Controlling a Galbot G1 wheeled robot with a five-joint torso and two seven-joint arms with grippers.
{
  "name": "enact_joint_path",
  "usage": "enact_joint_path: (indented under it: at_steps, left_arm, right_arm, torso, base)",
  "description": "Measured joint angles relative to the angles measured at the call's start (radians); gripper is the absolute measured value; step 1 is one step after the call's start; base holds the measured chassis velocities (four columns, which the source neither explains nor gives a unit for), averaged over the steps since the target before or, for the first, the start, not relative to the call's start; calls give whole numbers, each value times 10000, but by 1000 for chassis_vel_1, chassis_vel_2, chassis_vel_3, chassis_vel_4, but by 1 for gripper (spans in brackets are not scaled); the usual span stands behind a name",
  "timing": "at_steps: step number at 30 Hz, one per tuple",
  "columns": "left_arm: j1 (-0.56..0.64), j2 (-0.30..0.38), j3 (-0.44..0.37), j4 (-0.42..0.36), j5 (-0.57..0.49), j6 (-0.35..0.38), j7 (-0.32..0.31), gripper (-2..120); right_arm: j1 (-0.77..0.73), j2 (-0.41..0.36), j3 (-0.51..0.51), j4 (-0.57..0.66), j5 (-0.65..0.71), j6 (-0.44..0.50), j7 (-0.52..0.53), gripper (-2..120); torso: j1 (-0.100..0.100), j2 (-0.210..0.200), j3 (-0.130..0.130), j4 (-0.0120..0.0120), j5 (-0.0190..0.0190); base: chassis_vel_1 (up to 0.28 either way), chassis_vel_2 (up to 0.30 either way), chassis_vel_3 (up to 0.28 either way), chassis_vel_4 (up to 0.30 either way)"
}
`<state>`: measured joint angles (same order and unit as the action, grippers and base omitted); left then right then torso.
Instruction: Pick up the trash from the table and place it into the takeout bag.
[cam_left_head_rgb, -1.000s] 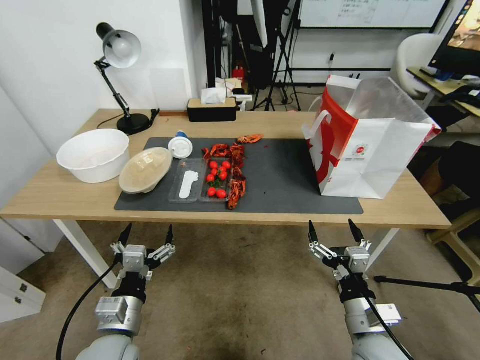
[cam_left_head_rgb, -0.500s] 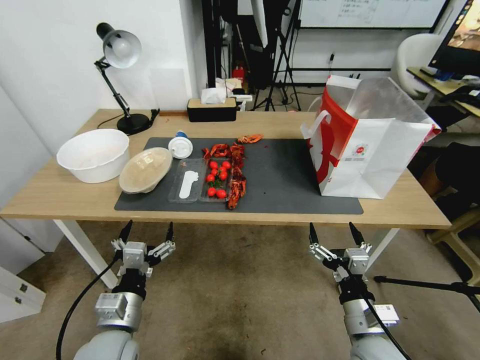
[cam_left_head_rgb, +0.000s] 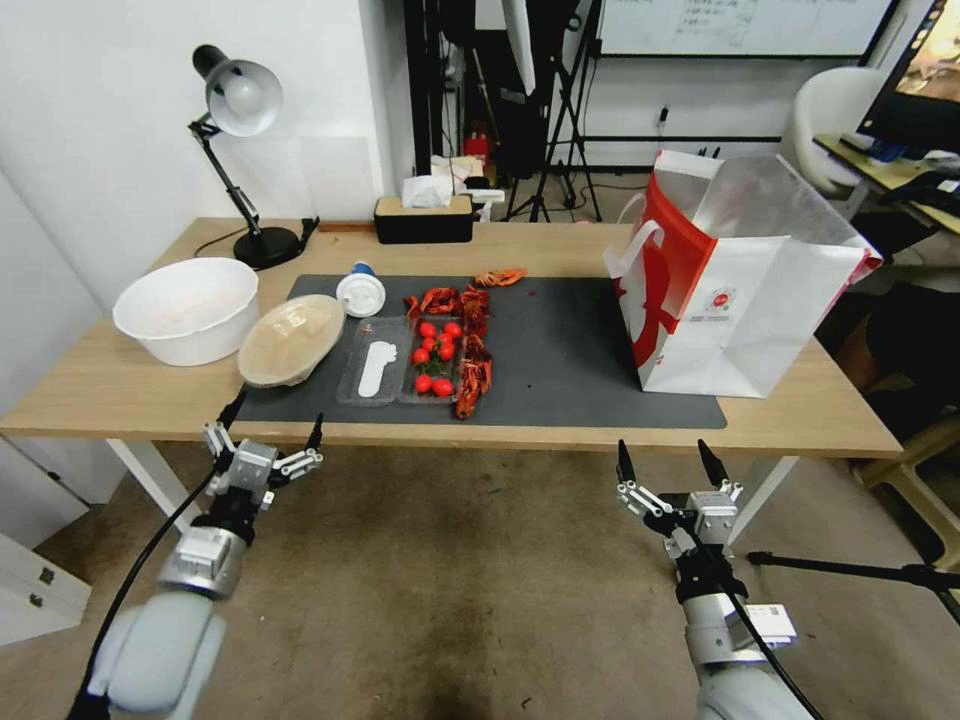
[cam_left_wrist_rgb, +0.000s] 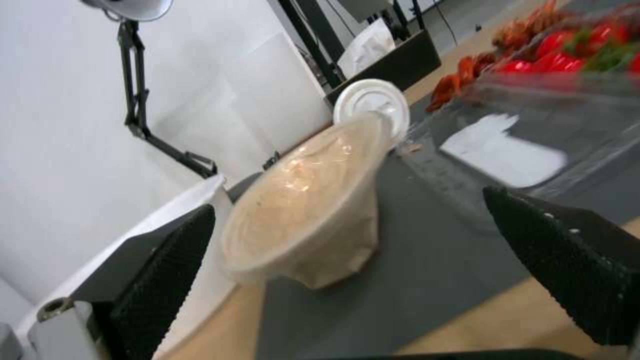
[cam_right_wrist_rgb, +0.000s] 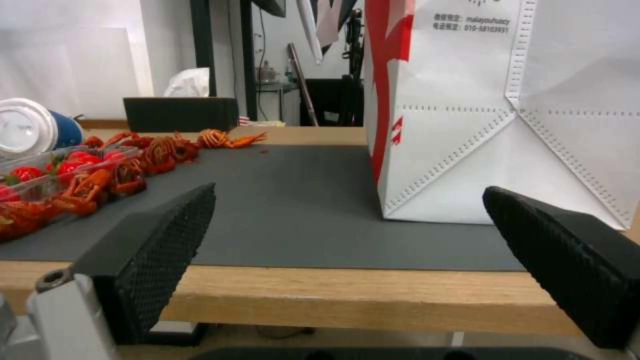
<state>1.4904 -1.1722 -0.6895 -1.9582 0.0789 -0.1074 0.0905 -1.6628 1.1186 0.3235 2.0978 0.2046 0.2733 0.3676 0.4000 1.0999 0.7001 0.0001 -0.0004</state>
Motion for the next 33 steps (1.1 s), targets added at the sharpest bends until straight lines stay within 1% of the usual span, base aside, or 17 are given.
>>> enact_joint_path:
  at_steps: [1,3,6,11,16,19,21,22,24,26,27,28,29,30,31,32,33]
  left_arm:
    - [-331,270,6,281,179,-105,78,100]
    - [-484,390,11,411,273,-150,122,100]
    - [-944,812,87,871,525,-246,235,100]
    - [-1234,1093,190,1215,650,-255,366,100]
    - [-1565,1437,299,1757,853,-290,532,100]
    - [-1665,1564,323,1894,887,-304,564,99]
    - [-1744,1695,354,1995,965,-326,592,95]
    - [-1760,1777,380,2032,994,-337,621,89]
    - [-1760,1828,397,2048,1003,-341,639,87]
    - [-1750,2121,490,2092,1009,-359,685,76]
    - [-1750,2121,490,2092,1009,-359,685,76]
    - [-1724,2290,523,2094,1009,-382,708,71]
    - [-1692,2438,539,2093,1009,-402,727,70]
    - [-1692,2438,539,2093,1009,-402,727,70]
    - [-1673,2526,542,2089,1009,-412,741,63]
    - [-1642,2675,542,2080,1009,-421,768,59]
    - [-1642,2675,542,2080,1009,-421,768,59]
  right_arm:
    - [9,12,-12,11,-7,-46,3,100]
    - [8,19,-17,21,-11,-61,4,100]
    - [-8,76,-36,36,-43,-88,10,100]
    - [3,109,-41,26,-53,-97,19,100]
    - [86,117,-53,-34,-55,-112,29,100]
    - [115,130,-65,-73,-55,-113,32,100]
    - [139,146,-104,-126,-56,-114,33,100]
    - [159,153,-122,-151,-58,-114,34,100]
    - [166,156,-132,-158,-58,-114,34,100]
    - [211,158,-156,-192,-61,-114,34,100]
    - [211,158,-156,-192,-61,-114,34,100]
    - [249,153,-182,-211,-62,-114,35,100]
    - [280,145,-201,-227,-61,-115,35,100]
    - [280,145,-201,-227,-61,-115,35,100]
    - [303,140,-214,-235,-62,-116,35,100]
    - [342,133,-238,-251,-62,-120,35,100]
    - [342,133,-238,-251,-62,-120,35,100]
  torso:
    - [0,0,0,-1,2]
    - [1,0,0,-3,4]
    - [1,0,0,-2,3]
    - [0,1,0,-1,3]
    - [0,0,0,-2,3]
    - [0,0,0,-1,3]
    - [1,0,0,-2,4]
    - [0,0,0,-2,3]
    - [0,0,0,-1,3]
    - [0,0,0,-1,3]
    - [0,0,0,-1,3]
    - [0,1,0,-3,0]
    - [0,0,0,-3,0]
    - [0,0,0,-3,0]
    - [0,0,0,-4,2]
    - [0,0,0,-2,5]
    - [0,0,0,-2,5]
  base:
    - [0,0,0,0]
    - [0,0,0,0]
    - [0,0,0,0]
    - [0,0,0,0]
    - [0,0,0,0]
    - [0,0,0,0]
    - [0,0,0,0]
    - [0,0,0,0]
    - [0,0,0,0]
    - [0,0,0,0]
    - [0,0,0,0]
    - [0,0,0,0]
    - [0,0,0,0]
    - [0,0,0,0]
    - [0,0,0,0]
    - [0,0,0,0]
    - [0,0,0,0]
